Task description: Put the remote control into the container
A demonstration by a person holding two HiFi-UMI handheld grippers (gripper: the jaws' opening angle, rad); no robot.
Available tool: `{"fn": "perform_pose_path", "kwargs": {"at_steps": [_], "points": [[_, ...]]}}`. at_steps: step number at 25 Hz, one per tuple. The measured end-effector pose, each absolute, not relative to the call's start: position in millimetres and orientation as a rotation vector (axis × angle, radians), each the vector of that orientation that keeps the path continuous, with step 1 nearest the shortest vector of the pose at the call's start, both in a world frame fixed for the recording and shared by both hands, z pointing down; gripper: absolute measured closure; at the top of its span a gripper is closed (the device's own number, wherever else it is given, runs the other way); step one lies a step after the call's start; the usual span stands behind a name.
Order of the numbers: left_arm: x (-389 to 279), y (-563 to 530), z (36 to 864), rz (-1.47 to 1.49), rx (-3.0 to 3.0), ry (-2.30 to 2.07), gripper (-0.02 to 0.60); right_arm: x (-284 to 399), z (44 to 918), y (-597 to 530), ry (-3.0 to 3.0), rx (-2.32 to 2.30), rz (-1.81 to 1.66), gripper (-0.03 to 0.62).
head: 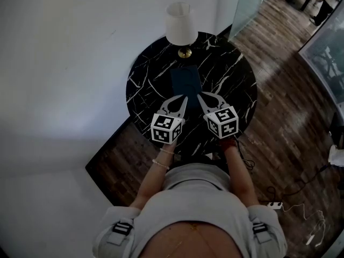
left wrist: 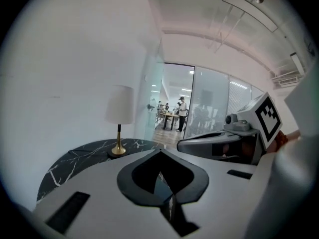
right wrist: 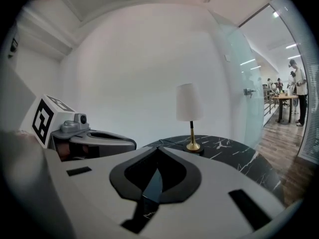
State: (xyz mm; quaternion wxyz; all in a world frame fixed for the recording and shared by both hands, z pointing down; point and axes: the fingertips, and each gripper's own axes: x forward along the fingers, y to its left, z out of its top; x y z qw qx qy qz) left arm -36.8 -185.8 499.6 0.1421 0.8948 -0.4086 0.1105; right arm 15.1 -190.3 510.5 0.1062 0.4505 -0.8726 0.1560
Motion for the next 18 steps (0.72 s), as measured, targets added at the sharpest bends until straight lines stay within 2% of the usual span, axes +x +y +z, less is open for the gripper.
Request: {"fn": "perform_pose_path", "kwargs": {"at_steps": [18], "points": [[-34,-170,395,0.082,2.711,-1.341,0.58,11,393,-166,-2.695,1.466,0.089,0.582]]}}
